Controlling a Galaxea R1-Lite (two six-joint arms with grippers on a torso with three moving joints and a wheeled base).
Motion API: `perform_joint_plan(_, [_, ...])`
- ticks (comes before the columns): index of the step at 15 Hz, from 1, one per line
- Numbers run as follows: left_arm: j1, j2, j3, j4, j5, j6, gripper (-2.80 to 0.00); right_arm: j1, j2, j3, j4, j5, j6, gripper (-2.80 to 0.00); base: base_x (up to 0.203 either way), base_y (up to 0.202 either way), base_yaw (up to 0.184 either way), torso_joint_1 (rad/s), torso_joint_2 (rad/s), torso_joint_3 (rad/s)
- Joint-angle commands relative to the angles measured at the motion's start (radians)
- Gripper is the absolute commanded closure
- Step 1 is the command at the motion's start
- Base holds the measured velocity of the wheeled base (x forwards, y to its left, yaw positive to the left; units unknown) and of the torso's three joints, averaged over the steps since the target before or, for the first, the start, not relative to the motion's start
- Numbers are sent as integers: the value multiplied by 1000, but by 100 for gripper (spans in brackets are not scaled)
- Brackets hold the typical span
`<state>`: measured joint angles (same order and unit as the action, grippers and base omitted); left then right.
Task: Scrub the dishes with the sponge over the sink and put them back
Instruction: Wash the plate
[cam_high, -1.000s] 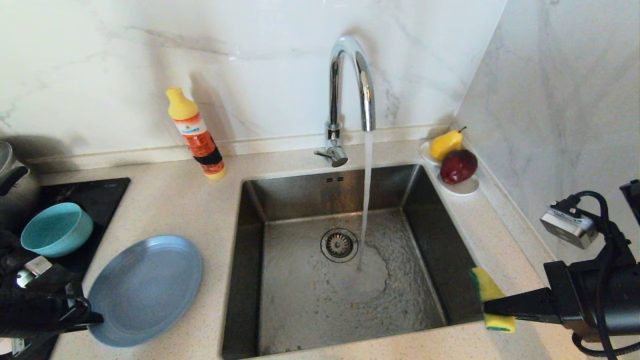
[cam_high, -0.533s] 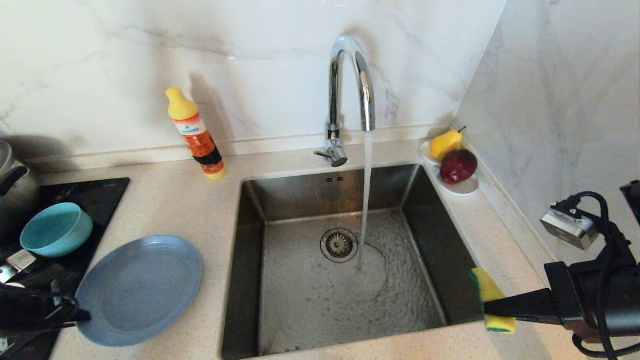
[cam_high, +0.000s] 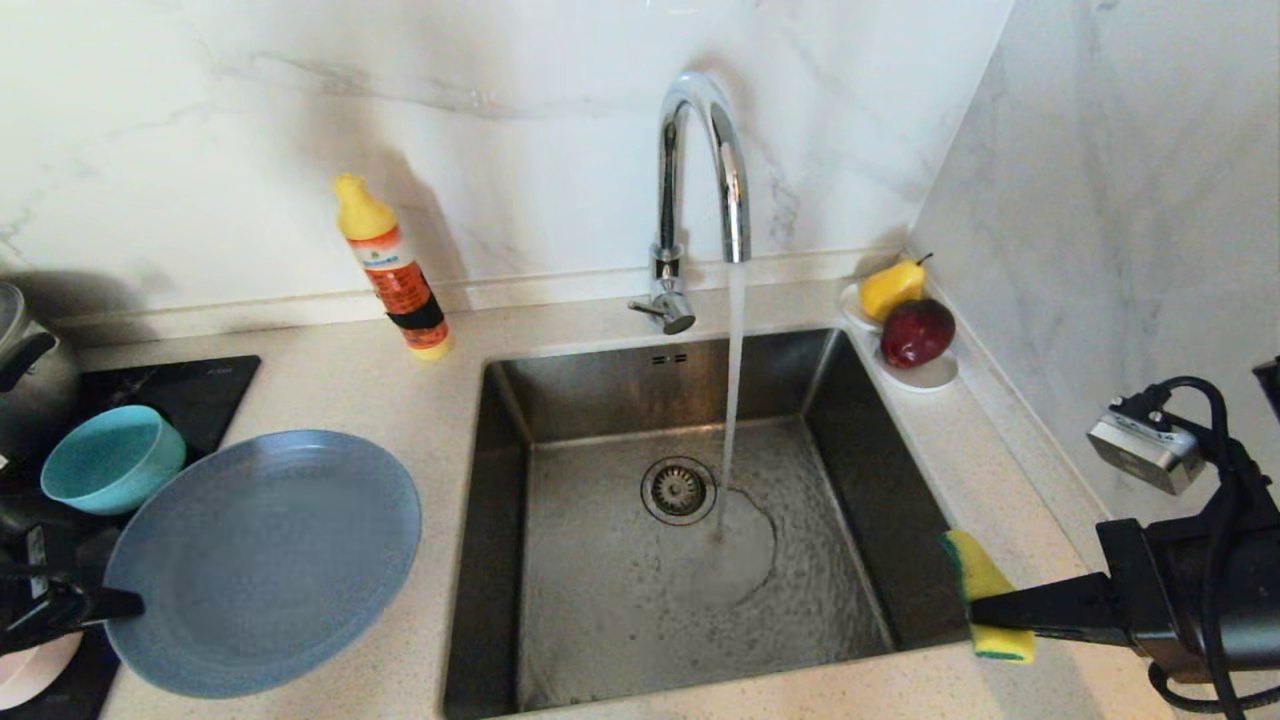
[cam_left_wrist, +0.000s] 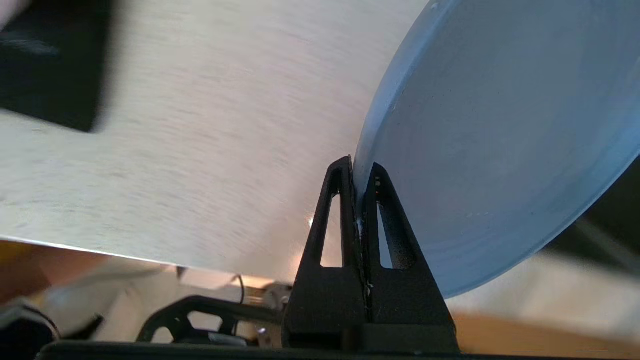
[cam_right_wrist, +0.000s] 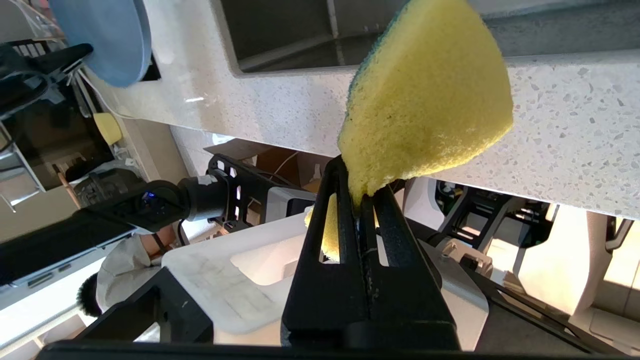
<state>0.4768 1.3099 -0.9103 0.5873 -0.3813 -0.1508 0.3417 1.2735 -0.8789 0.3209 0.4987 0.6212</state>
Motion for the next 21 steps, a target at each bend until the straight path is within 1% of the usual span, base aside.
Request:
perform_joint_plan(1, [-133,-84,-18,31,1,1,0,5,-26,1,3,10,5,0,0,0,0,0,0,0])
perform_joint_plan(3, [-278,-90,-24,43,33,0,0,5,-39,6,4,14,5,0,0,0,0,0,0,0])
perform_joint_plan(5, [-429,-76,-29,39,80,-19,0,5,-57,6,10,14,5,0,0,0,0,0,0,0])
perform_joint_plan(7, [-567,-12,-57,17,113,-76,0,5,-69,6,12,14,6,0,0,0,0,0,0,0])
perform_joint_plan(9, [-686,86,-99,-33,149,-129,0,5,-87,6,12,14,8,0,0,0,0,0,0,0])
perform_joint_plan(10, [-748,142,-123,-67,180,-158,0,5,-93,8,14,14,9,0,0,0,0,0,0,0])
perform_joint_plan(11, [-792,197,-143,-97,213,-180,0,5,-95,8,14,14,9,0,0,0,0,0,0,0])
perform_joint_plan(13, [-909,325,-191,-163,296,-236,0,0,-105,5,13,13,17,0,0,0,0,0,0,0])
perform_joint_plan(14, [-959,371,-216,-189,318,-260,0,-1,-115,5,12,12,25,0,0,0,0,0,0,0])
perform_joint_plan(16, [-1025,452,-254,-261,339,-299,0,-1,-130,8,14,12,31,0,0,0,0,0,0,0])
perform_joint_plan(19, [-1087,542,-286,-373,344,-351,0,-1,-143,5,18,9,32,0,0,0,0,0,0,0])
perform_joint_plan(21, [-1116,584,-329,-393,344,-377,0,-1,-150,5,18,9,31,0,0,0,0,0,0,0])
